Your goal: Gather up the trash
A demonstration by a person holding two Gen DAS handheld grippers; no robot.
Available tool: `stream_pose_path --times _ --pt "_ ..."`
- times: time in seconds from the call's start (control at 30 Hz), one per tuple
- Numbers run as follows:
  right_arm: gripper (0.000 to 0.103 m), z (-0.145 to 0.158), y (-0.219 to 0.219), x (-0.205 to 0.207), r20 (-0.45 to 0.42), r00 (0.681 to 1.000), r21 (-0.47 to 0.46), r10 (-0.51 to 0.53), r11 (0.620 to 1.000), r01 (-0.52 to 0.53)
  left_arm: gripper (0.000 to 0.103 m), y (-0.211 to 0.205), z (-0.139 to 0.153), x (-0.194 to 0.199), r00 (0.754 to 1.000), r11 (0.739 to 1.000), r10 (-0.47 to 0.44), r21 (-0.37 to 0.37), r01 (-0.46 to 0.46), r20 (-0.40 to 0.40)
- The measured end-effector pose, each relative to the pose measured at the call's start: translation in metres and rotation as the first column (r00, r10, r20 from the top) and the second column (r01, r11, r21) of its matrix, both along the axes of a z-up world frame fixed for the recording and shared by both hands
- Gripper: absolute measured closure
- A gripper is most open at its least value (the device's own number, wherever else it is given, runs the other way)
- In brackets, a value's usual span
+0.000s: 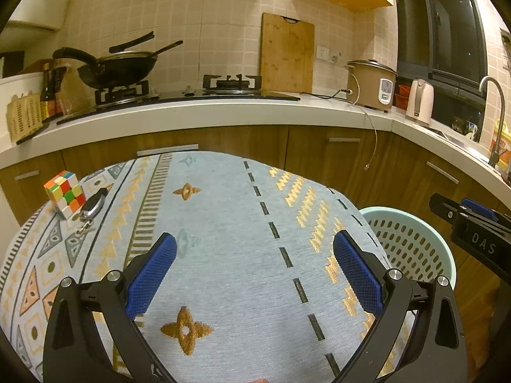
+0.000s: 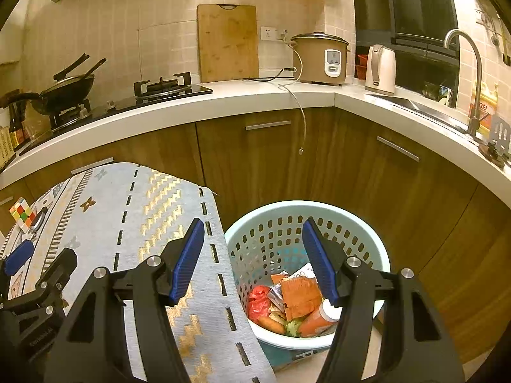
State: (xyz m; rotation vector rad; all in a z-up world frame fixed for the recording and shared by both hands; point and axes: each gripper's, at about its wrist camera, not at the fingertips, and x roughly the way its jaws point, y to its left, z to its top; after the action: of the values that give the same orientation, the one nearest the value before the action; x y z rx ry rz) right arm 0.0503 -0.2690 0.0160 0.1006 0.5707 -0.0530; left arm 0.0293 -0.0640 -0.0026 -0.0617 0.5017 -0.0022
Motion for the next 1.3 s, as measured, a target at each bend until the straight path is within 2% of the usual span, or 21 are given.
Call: stream_pose_path --times 1.3 --pt "0.043 -0.0025 -0.0034 -0.0076 0.009 1.0 0.011 0.003 1.0 -0.003 0.008 0.0057 -0.0031 0.0002 1.0 1.0 -0.001 -0.01 0.001 -0.027"
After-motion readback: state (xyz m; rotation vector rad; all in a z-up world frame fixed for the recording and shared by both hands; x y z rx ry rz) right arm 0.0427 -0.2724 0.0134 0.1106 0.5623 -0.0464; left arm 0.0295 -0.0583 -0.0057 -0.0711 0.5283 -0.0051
